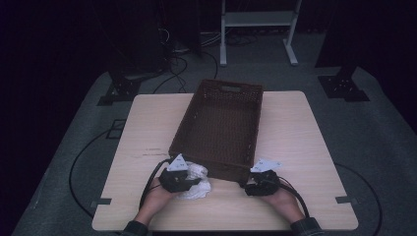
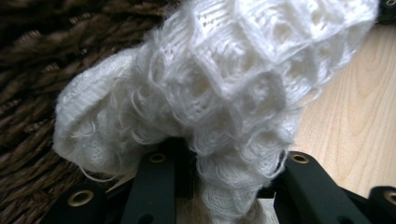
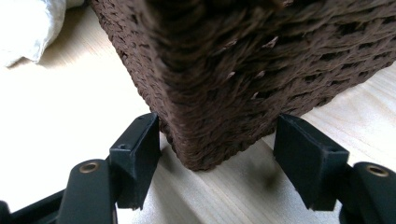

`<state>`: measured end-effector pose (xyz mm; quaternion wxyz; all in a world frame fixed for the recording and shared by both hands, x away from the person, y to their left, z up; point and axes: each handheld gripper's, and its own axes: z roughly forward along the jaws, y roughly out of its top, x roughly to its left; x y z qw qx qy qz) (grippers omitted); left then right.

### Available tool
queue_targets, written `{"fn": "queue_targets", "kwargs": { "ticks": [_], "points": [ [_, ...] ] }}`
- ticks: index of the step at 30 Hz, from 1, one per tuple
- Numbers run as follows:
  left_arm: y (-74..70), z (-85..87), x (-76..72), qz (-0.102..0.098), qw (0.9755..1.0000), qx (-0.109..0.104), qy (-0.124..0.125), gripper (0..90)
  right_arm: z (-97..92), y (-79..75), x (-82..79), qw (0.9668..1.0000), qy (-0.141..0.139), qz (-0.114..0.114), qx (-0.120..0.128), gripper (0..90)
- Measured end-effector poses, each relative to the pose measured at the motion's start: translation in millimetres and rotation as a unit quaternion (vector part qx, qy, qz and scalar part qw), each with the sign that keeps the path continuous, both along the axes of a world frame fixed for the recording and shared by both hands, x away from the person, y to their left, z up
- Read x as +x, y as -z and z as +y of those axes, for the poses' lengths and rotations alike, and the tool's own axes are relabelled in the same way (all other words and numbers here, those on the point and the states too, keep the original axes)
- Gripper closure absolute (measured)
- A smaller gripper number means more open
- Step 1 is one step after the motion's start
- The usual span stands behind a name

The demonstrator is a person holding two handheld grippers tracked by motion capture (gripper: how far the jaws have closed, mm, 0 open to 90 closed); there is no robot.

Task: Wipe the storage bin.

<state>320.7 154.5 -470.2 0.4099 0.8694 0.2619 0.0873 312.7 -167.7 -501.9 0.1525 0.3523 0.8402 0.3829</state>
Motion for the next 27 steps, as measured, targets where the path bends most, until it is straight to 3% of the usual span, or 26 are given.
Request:
{"fn": "queue_targets", "kwargs": {
  "ticks": [19, 24, 27],
  "points": [
    [-43.4, 3.2, -12.8, -0.058, 0.9970, -0.052, 0.001, 67.6, 0.0, 0.0, 0.0, 1.0000, 0.000, -0.001, 0.000, 31.2],
    [-51.3, 2.6, -15.0, -0.062, 0.9954, -0.074, 0.006, 67.7, 0.0, 0.0, 0.0, 1.0000, 0.000, -0.001, 0.000, 31.3],
    [-51.8, 1.2, -14.4, -0.064, 0.9952, -0.074, 0.008, 67.8, 0.1, 0.0, -0.1, 1.0000, 0.001, 0.000, 0.001, 31.4]
  ]
}}
